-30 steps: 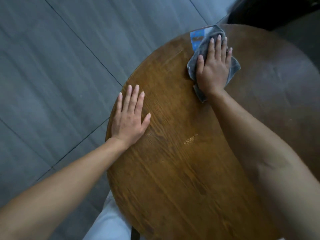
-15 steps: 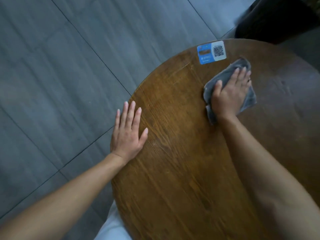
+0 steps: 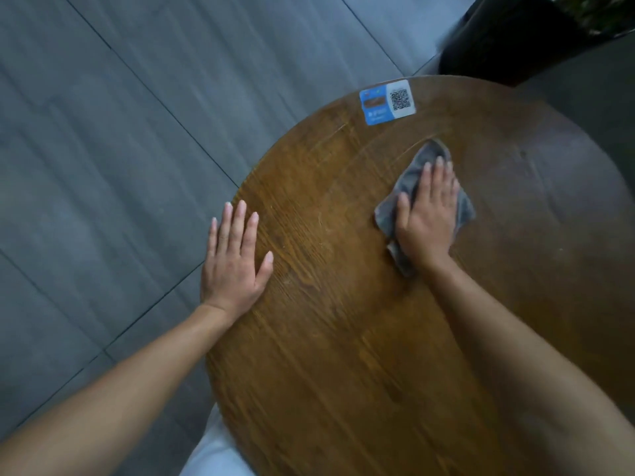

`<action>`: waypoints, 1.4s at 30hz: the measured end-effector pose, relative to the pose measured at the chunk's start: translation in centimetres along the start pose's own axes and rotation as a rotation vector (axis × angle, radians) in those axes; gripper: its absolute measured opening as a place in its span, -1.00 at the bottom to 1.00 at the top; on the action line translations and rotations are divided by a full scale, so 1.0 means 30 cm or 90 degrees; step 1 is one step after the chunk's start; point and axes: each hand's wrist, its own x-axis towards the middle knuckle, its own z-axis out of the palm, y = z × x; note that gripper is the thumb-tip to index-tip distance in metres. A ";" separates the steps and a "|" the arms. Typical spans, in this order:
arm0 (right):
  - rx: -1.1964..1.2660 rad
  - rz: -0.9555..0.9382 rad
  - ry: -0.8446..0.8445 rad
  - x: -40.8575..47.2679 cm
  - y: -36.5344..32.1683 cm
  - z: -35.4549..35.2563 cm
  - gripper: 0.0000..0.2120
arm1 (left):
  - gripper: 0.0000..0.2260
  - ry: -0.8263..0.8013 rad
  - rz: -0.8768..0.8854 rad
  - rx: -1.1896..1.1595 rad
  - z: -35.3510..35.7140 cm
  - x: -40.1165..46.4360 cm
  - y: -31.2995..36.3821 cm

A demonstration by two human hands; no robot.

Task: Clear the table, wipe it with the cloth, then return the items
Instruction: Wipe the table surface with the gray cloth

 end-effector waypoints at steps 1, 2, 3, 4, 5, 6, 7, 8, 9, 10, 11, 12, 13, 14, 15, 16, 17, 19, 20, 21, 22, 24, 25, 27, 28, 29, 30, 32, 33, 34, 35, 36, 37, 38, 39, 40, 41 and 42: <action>0.018 0.088 0.013 0.107 0.012 -0.020 -0.29 | -0.36 -0.004 0.000 0.000 0.003 -0.003 -0.001; 0.037 0.154 0.020 0.188 -0.015 -0.041 -0.27 | -0.36 -0.006 -0.003 -0.004 0.006 0.002 -0.001; 0.050 0.187 0.033 0.217 -0.085 -0.046 -0.25 | -0.36 -0.007 -0.004 -0.005 0.007 0.002 -0.004; 0.052 0.159 0.031 0.191 -0.179 -0.030 -0.25 | -0.36 -0.007 -0.007 0.001 0.009 -0.002 -0.012; 0.039 0.062 0.026 0.115 -0.284 -0.004 -0.28 | -0.36 -0.005 -0.007 0.007 0.009 -0.009 -0.027; 0.023 -0.071 0.002 0.005 -0.350 0.019 -0.33 | -0.36 0.003 0.003 0.006 0.011 -0.010 -0.020; 0.019 -0.209 -0.024 -0.103 -0.385 0.034 -0.36 | -0.36 0.009 0.005 0.008 0.008 -0.008 -0.020; 0.013 -0.303 -0.062 -0.181 -0.383 0.049 -0.38 | -0.35 0.008 0.000 0.012 0.005 -0.008 -0.034; 0.001 -0.346 -0.068 -0.198 -0.325 0.051 -0.39 | -0.35 0.004 -0.003 0.004 0.003 -0.002 -0.033; 0.010 -0.326 -0.049 -0.154 -0.238 0.040 -0.39 | -0.35 0.001 -0.001 0.000 0.003 0.004 -0.021; 0.019 -0.245 -0.022 -0.082 -0.141 0.019 -0.38 | -0.35 -0.002 -0.001 0.001 0.001 0.004 0.004; 0.029 -0.131 -0.002 0.011 -0.082 0.000 -0.34 | -0.35 -0.003 -0.010 0.008 0.000 0.003 -0.002; 0.034 0.017 0.005 0.108 -0.035 -0.030 -0.31 | -0.36 -0.003 -0.013 0.004 0.003 0.001 -0.009; 0.034 0.144 0.007 0.179 0.005 -0.065 -0.29 | -0.36 0.001 -0.008 -0.010 0.007 -0.001 0.006; 0.040 0.219 0.011 0.213 -0.024 -0.077 -0.28 | -0.36 0.002 -0.002 -0.010 0.004 0.001 0.001; 0.029 0.216 0.012 0.201 -0.097 -0.073 -0.29 | -0.36 -0.001 0.002 -0.007 0.005 -0.001 -0.002; 0.017 0.137 0.029 0.155 -0.192 -0.045 -0.31 | -0.36 0.001 0.003 -0.001 0.007 0.000 -0.012; 0.020 -0.155 -0.013 -0.021 -0.342 0.015 -0.36 | -0.36 0.005 0.002 0.009 0.008 -0.004 -0.012; 0.013 -0.294 -0.050 -0.093 -0.366 0.037 -0.38 | -0.35 0.000 0.002 0.018 0.004 -0.010 -0.023; -0.013 -0.381 -0.055 -0.103 -0.332 0.039 -0.39 | -0.35 0.000 0.005 0.017 0.003 -0.005 -0.013; -0.020 -0.390 -0.037 -0.039 -0.265 0.029 -0.39 | -0.34 -0.003 0.007 0.023 0.000 0.003 -0.007; 0.003 -0.169 -0.019 0.148 -0.132 -0.022 -0.31 | -0.34 -0.018 0.000 0.032 -0.002 0.001 -0.018; 0.004 -0.010 -0.009 0.259 -0.071 -0.064 -0.25 | -0.34 -0.016 -0.004 0.022 -0.003 -0.001 -0.012; 0.033 0.178 -0.015 0.331 -0.065 -0.101 -0.24 | -0.34 -0.012 -0.007 0.023 -0.004 -0.002 0.009; 0.028 0.167 -0.001 0.281 -0.142 -0.087 -0.27 | -0.34 -0.017 -0.007 0.024 -0.004 -0.005 0.006; 0.011 0.092 0.018 0.176 -0.227 -0.053 -0.30 | -0.34 -0.016 0.000 0.024 -0.001 -0.009 0.003; 0.002 -0.035 0.004 0.057 -0.317 -0.016 -0.33 | -0.34 -0.012 0.000 0.025 0.003 -0.008 -0.007; -0.001 -0.278 -0.045 -0.108 -0.395 0.027 -0.35 | -0.33 -0.011 -0.003 0.035 -0.003 -0.001 -0.012; -0.015 -0.350 -0.053 -0.093 -0.387 0.036 -0.36 | -0.33 -0.012 0.000 0.033 -0.005 0.004 -0.007; -0.017 -0.374 -0.041 -0.019 -0.369 0.032 -0.35 | -0.33 -0.014 0.001 0.031 -0.006 0.005 -0.006; -0.014 -0.337 -0.031 0.081 -0.347 0.021 -0.35 | -0.33 -0.015 0.000 0.031 -0.009 0.002 -0.003; -0.012 -0.254 -0.013 0.182 -0.323 0.005 -0.33 | -0.33 -0.020 0.000 0.036 -0.008 -0.004 0.000; -0.012 -0.142 0.011 0.280 -0.289 -0.018 -0.30 | -0.33 -0.019 -0.001 0.033 -0.004 -0.005 0.003; -0.006 -0.028 0.021 0.357 -0.233 -0.045 -0.27 | -0.33 -0.017 -0.003 0.021 -0.003 -0.004 0.016; 0.008 0.059 0.026 0.391 -0.198 -0.052 -0.25 | -0.33 -0.011 -0.007 0.018 -0.007 -0.002 0.010; -0.002 0.094 0.037 0.377 -0.201 -0.046 -0.26 | -0.33 -0.008 -0.008 0.014 -0.009 -0.001 0.008; -0.009 0.080 0.051 0.332 -0.246 -0.032 -0.27 | -0.33 -0.007 -0.006 0.020 -0.004 0.005 -0.002; -0.017 0.012 0.061 0.254 -0.301 -0.022 -0.29 | -0.33 -0.009 -0.006 0.015 0.000 0.007 0.002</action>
